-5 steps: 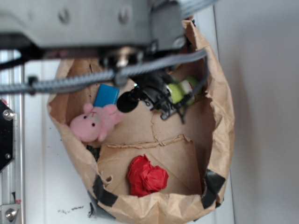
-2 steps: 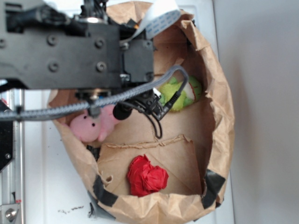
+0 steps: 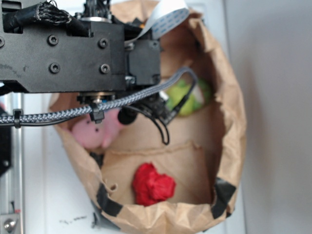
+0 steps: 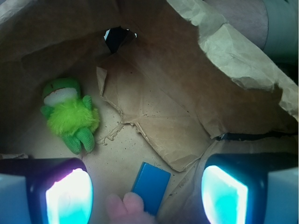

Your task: Grab the pink bunny.

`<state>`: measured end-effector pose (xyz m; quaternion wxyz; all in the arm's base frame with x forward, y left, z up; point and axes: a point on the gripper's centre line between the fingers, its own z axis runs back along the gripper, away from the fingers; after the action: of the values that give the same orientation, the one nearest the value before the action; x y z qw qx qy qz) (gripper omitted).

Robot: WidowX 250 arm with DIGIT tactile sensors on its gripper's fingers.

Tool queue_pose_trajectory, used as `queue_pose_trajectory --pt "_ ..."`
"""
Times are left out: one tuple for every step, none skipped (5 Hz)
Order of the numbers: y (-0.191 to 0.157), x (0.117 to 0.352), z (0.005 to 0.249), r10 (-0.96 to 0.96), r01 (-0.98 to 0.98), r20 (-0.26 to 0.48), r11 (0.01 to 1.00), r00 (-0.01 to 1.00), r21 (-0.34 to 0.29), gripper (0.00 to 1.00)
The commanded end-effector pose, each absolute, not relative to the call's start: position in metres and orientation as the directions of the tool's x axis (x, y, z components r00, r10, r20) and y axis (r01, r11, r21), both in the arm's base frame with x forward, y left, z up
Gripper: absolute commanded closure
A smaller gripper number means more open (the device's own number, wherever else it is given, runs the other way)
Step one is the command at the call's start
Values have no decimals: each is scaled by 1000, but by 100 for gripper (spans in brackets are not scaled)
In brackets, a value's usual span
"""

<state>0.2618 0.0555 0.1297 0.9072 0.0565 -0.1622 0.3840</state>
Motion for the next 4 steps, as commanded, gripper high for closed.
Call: queue_pose_trajectory --pt "47 288 110 618 -652 357 758 700 -32 0" --pt "42 289 100 608 -627 292 778 738 -36 0" --pt "39 274 95 568 -583 278 812 774 -37 0" --pt "43 256 95 546 -550 235 833 804 -54 0"
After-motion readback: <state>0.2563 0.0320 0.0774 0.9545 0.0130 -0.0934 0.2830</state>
